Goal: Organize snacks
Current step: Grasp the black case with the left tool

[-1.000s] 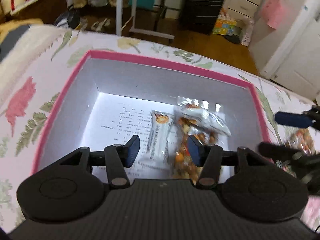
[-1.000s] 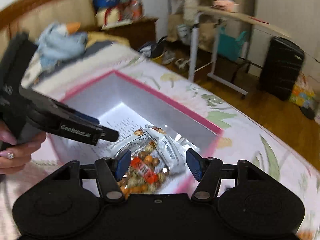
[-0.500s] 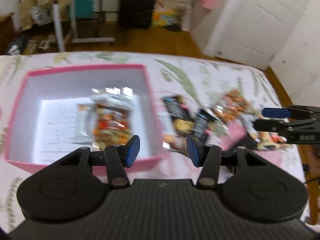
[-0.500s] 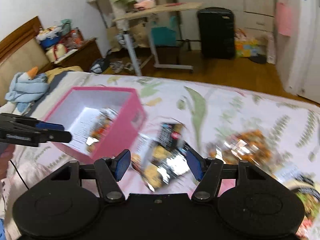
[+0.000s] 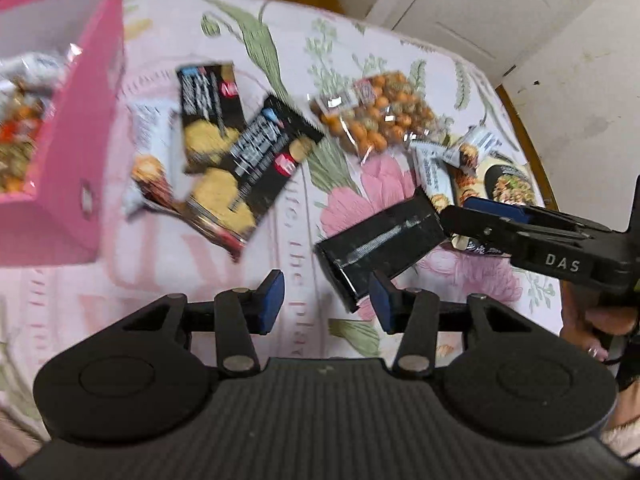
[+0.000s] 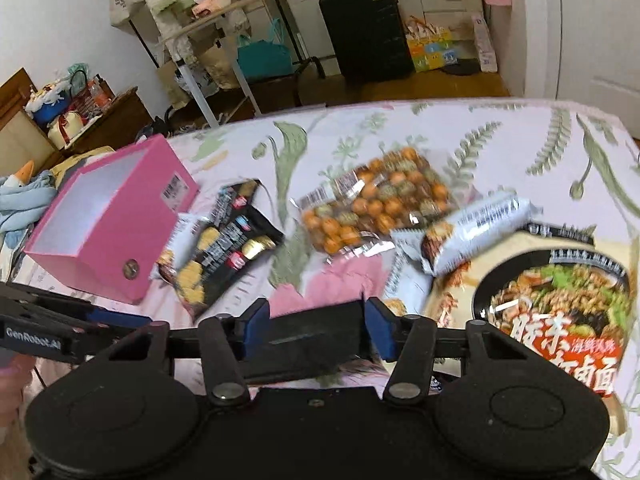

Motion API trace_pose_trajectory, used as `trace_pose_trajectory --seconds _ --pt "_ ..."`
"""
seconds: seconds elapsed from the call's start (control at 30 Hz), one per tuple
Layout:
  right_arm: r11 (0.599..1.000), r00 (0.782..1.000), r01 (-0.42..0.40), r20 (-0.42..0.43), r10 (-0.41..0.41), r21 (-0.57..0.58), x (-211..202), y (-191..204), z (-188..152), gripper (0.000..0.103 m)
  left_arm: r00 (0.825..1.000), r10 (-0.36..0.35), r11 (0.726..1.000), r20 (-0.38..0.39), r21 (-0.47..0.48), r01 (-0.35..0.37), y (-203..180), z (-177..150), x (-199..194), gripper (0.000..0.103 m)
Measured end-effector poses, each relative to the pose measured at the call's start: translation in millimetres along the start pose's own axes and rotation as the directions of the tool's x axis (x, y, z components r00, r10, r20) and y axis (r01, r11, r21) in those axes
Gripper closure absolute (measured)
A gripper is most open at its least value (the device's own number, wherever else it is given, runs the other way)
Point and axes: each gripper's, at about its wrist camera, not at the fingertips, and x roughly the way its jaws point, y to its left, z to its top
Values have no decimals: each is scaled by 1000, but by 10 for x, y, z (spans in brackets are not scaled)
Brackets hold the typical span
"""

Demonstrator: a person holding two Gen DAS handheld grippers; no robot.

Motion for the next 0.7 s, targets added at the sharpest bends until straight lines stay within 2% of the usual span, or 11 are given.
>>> trace_pose_trajectory --seconds 0.13,0.23,0.27,0.33,0.47,0.6,0.7 --pt "998 999 52 0 -52 -22 123 -46 -43 47 1000 -17 997 -14 -71 16 -19 -25 251 58" --pt "1000 999 27 -22 -27 -4 208 -79 -67 48 999 -44 993 -26 -108 41 -30 -52 392 58" --pt "1000 1000 6 -30 -5 4 220 -78 -80 50 998 -57 992 -27 -115 53 -39 -70 439 61" --pt "999 997 -17 -69 19 32 264 -74 -94 60 998 -64 990 -25 -128 60 -71 -106 504 63" --pt "995 996 0 -89 9 98 267 -102 -106 64 1000 -6 998 16 -65 7 -185 -154 476 67" --pt "996 993 22 -120 -12 83 197 -1 -125 65 1000 -8 1000 -10 -26 7 -226 -190 397 67" --pt "998 989 31 -147 -21 63 131 111 -153 61 1000 -12 1000 -27 -10 11 -227 -228 312 67"
